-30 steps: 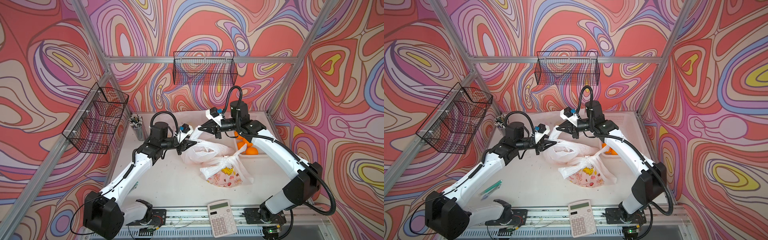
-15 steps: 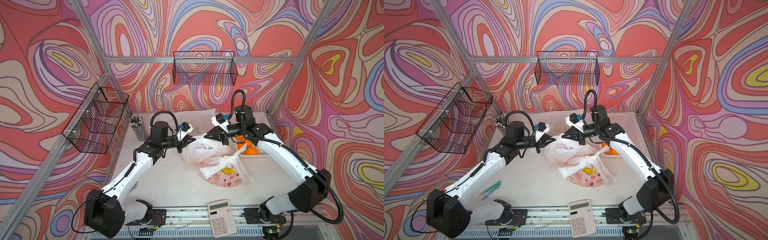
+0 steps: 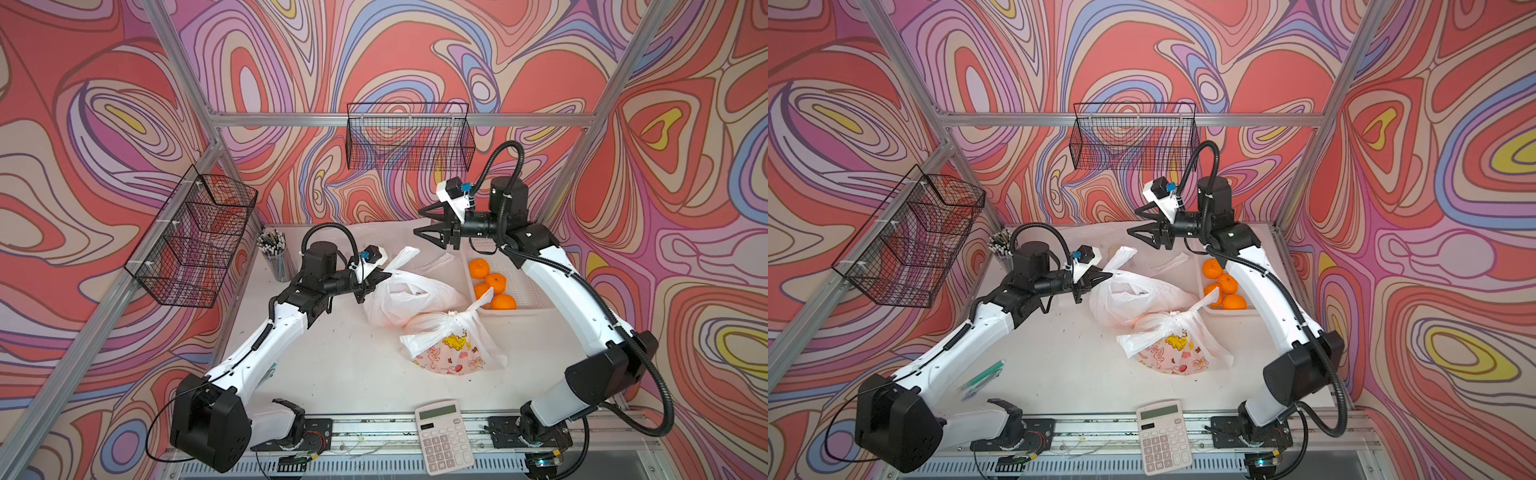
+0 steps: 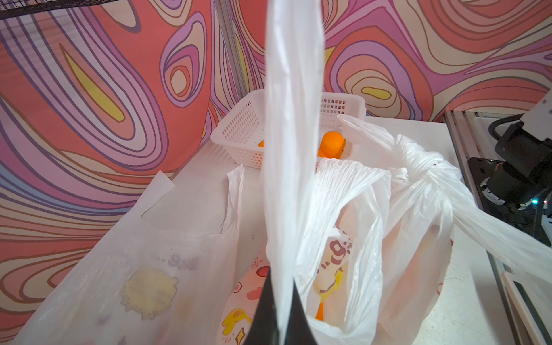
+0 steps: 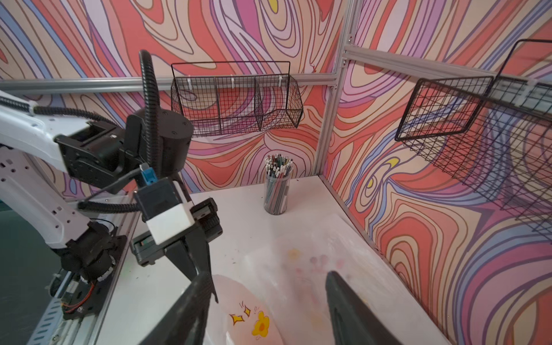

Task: Place the oranges into plastic bags & tie knots
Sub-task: Tie the plastic bag at the center of the board.

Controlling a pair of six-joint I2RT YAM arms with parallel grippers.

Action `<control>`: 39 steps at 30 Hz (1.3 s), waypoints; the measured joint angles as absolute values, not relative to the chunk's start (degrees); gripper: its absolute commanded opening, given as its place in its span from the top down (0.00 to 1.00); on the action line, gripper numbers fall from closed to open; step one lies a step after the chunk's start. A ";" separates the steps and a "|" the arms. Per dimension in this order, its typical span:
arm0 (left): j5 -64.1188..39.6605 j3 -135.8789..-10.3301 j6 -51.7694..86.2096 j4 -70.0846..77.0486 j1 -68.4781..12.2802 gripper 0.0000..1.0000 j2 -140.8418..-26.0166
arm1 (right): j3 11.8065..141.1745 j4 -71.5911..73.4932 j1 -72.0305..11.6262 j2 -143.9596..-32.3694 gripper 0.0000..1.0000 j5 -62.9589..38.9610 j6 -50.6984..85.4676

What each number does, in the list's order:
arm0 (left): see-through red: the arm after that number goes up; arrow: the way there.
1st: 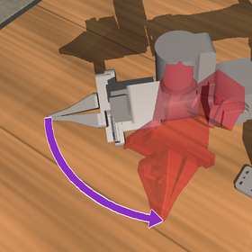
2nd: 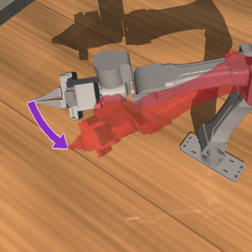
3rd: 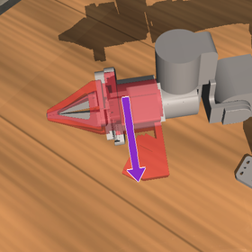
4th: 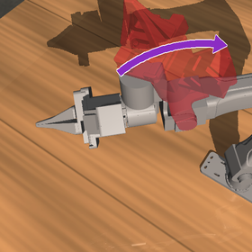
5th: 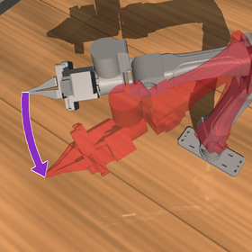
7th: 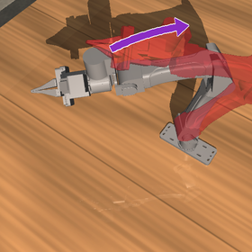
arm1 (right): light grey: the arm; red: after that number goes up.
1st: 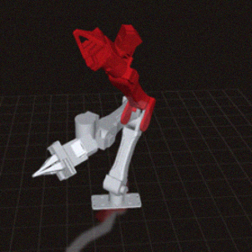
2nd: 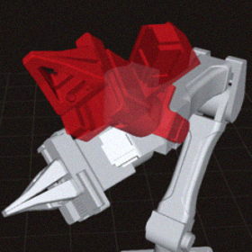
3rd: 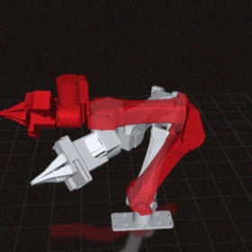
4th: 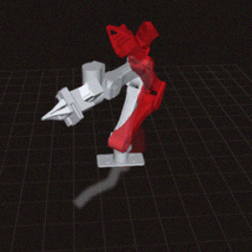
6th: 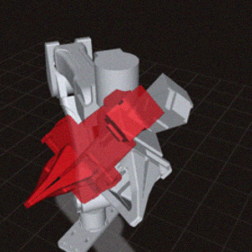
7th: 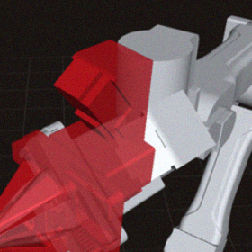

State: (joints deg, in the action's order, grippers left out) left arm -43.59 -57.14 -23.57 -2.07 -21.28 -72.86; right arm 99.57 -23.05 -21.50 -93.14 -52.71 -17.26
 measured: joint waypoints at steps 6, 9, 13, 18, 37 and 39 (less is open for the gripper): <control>-43.40 -57.19 -25.21 -1.91 -21.28 1.00 -72.97 | 102.13 -32.56 -25.80 -98.98 0.10 -53.04 -23.73; -43.03 -57.36 -25.56 -1.89 -21.28 1.00 -73.32 | 102.06 -38.20 -27.49 -99.22 0.10 -53.84 -27.86; -42.57 -57.39 -25.93 -1.89 -21.28 1.00 -73.54 | 99.18 -41.45 -28.84 -97.86 0.14 -53.69 -30.96; -42.57 -57.39 -25.93 -1.83 -21.28 1.00 -73.54 | 95.42 -42.63 -29.08 -97.65 0.23 -51.16 -31.73; -41.78 -57.39 -24.56 -1.04 -21.32 1.00 -73.14 | 94.45 -39.81 -30.50 -101.01 0.45 -42.44 -30.87; -41.06 -57.41 -23.94 -1.04 -21.37 1.00 -72.77 | 94.15 -39.53 -30.52 -101.27 0.48 -41.34 -30.92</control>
State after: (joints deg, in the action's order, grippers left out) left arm -41.06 -57.41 -23.94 -1.04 -21.37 -72.77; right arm 94.15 -39.53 -30.52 -101.27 -41.34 -30.92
